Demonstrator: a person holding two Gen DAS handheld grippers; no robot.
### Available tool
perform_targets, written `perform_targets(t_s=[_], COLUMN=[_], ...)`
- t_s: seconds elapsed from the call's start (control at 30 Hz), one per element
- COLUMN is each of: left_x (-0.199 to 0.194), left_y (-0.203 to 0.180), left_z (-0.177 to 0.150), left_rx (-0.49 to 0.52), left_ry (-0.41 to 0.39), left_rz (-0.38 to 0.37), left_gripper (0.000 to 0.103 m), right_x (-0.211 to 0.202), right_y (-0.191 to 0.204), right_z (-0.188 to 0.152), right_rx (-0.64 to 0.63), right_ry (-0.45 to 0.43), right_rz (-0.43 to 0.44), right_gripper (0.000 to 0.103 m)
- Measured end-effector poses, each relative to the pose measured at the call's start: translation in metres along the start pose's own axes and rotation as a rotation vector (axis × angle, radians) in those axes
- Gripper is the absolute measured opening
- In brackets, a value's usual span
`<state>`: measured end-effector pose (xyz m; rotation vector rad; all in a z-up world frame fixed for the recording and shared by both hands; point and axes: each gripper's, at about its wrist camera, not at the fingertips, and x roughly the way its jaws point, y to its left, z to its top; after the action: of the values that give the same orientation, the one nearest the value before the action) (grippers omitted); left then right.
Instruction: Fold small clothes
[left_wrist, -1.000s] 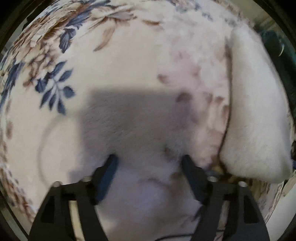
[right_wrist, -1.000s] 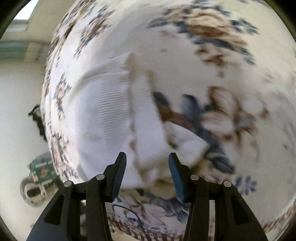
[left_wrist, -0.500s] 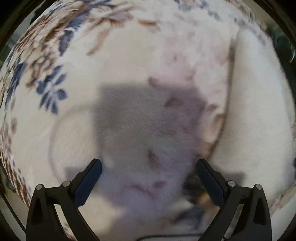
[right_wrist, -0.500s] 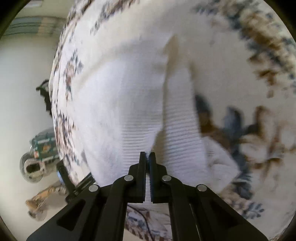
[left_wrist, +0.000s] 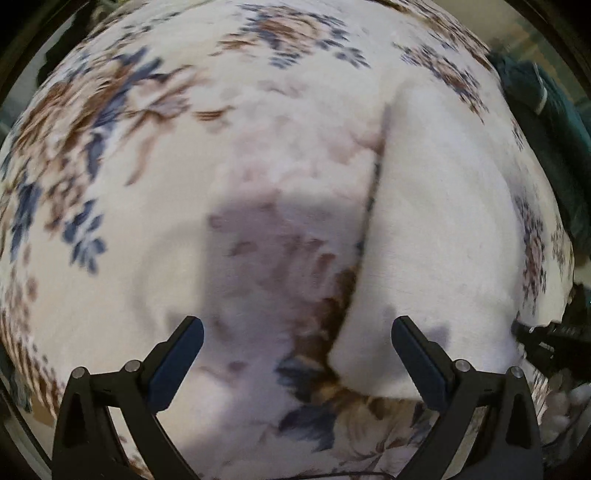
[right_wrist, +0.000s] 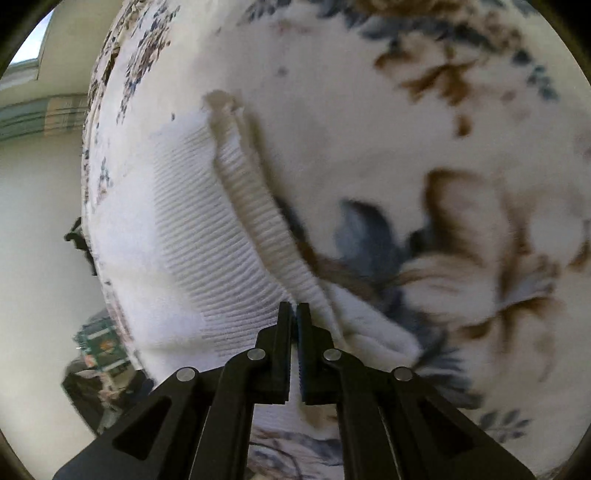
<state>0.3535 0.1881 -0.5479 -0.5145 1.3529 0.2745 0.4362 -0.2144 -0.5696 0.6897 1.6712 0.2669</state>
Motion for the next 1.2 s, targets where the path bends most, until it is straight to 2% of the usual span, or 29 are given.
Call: perform_targets(t_s=[0.07,0.1,0.17,0.2,0.23,0.33,0.4,0.43,0.47,0.53,0.67,0.7,0.77,0.8,0.87,0.9,0.97,1.03,1.1,1.13,1.17,1.2], left_x=[0.001,0.002,-0.005,-0.004,-0.003,-0.004,-0.006,-0.007,-0.006,-0.006,-0.004,-0.002,0.002,0.003,0.005,0.006,0.008,0.009,0.009,0.010,0.010,0.010], left_y=[-0.002,-0.005,-0.008,-0.012,-0.013,-0.016,-0.014,-0.013,-0.014,-0.019,-0.031,-0.034,-0.037,-0.039,-0.041,-0.041,-0.042,-0.041,-0.042,-0.044,-0.045,-0.046], left_z=[0.005,0.007,0.007,0.010,0.011,0.002,0.000,-0.001,-0.001,0.001,0.001,0.001,0.000,0.000,0.001,0.001,0.004,0.005,0.007,0.007,0.008,0.009], left_rx=[0.011,0.017,0.026,0.031,0.039,0.048,0.050,0.053,0.057,0.062,0.086,0.089,0.085,0.089,0.097,0.099,0.100,0.099,0.103,0.106,0.110,0.117], left_ry=[0.009,0.010,0.007,0.008,0.013,0.019,0.019,0.019,0.022,0.020,0.025,0.031,0.043,0.046,0.047,0.048,0.049,0.046,0.044,0.042,0.039,0.038], left_rz=[0.000,-0.010,-0.020,-0.025,-0.025,-0.023,-0.027,-0.031,-0.034,-0.051,-0.076,-0.085,-0.098,-0.101,-0.096,-0.094,-0.093,-0.094,-0.099,-0.099,-0.097,-0.095], left_gripper=[0.103,0.103,0.103,0.103,0.103,0.103,0.103,0.103,0.103,0.103,0.103,0.103,0.103,0.103,0.103,0.103,0.103,0.103,0.103,0.103,0.103,0.103], right_x=[-0.003,-0.010,-0.019,-0.027,-0.030,-0.029,-0.012,-0.001,0.003,0.005,-0.036,-0.042,-0.039,-0.028,-0.013,-0.004,0.001,-0.010,-0.035,-0.040,-0.044,-0.044], right_y=[0.006,0.007,0.010,0.010,0.010,0.010,0.014,0.016,0.017,0.023,0.020,0.007,-0.019,-0.028,-0.023,-0.013,0.000,0.009,0.017,0.019,0.022,0.027], right_z=[0.001,0.001,-0.002,-0.006,-0.008,-0.021,-0.030,-0.035,-0.037,-0.049,-0.061,-0.059,-0.056,-0.054,-0.052,-0.049,-0.037,-0.023,0.000,0.008,0.021,0.040], right_rx=[0.014,0.017,0.015,0.013,0.015,0.010,-0.013,-0.023,-0.028,-0.051,-0.039,-0.025,0.039,0.046,0.003,-0.037,-0.059,-0.066,-0.072,-0.065,-0.050,-0.041], right_ry=[0.009,0.000,-0.022,-0.038,-0.039,0.019,0.075,0.095,0.092,0.062,-0.107,-0.135,-0.115,-0.070,-0.024,0.029,0.086,0.067,-0.042,-0.072,-0.103,-0.127], right_rz=[0.034,0.057,0.057,0.058,0.061,0.101,0.079,0.074,0.068,0.040,-0.010,-0.078,-0.100,-0.100,-0.118,-0.117,-0.111,-0.098,-0.129,-0.118,-0.094,-0.061], right_gripper=[0.005,0.010,0.050,0.056,0.057,0.057,0.057,0.037,0.005,0.004,0.002,0.002,0.002,0.002,0.002,0.002,0.007,0.007,0.023,0.047,0.056,0.056])
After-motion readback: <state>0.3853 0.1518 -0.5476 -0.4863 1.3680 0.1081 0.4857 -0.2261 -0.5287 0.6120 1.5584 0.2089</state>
